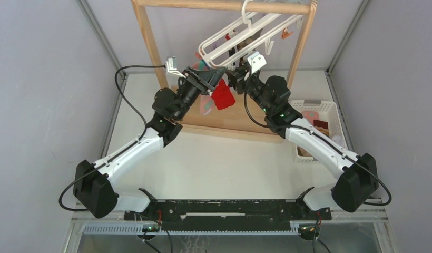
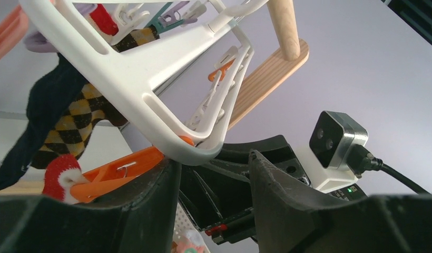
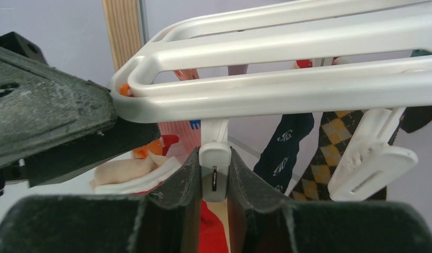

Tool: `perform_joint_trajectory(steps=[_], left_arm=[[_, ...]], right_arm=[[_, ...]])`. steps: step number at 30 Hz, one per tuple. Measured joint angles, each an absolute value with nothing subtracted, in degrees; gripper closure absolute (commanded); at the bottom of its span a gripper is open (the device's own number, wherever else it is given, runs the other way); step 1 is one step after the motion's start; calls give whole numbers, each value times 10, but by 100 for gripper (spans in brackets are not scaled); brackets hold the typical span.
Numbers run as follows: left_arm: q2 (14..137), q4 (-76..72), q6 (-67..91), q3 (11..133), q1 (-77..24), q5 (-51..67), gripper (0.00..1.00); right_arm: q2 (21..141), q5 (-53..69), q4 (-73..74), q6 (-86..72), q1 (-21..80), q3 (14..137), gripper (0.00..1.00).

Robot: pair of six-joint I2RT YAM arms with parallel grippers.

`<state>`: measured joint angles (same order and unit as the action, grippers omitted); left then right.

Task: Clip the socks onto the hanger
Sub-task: Open the clamp at the hanger.

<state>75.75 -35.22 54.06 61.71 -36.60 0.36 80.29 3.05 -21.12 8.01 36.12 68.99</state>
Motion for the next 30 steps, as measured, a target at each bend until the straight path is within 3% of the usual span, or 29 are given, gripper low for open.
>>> perform_joint_trajectory(steps=[8, 23, 30], left_arm=[[757, -354, 540, 619, -366, 28, 30], [793, -328, 540, 682, -372, 79, 31], [803, -319, 540, 703, -381, 93, 38]], right_arm=[[746, 53, -132, 77, 361, 690, 100], [735, 70, 32, 85, 361, 783, 100], [739, 73, 99, 97, 366, 828, 100]])
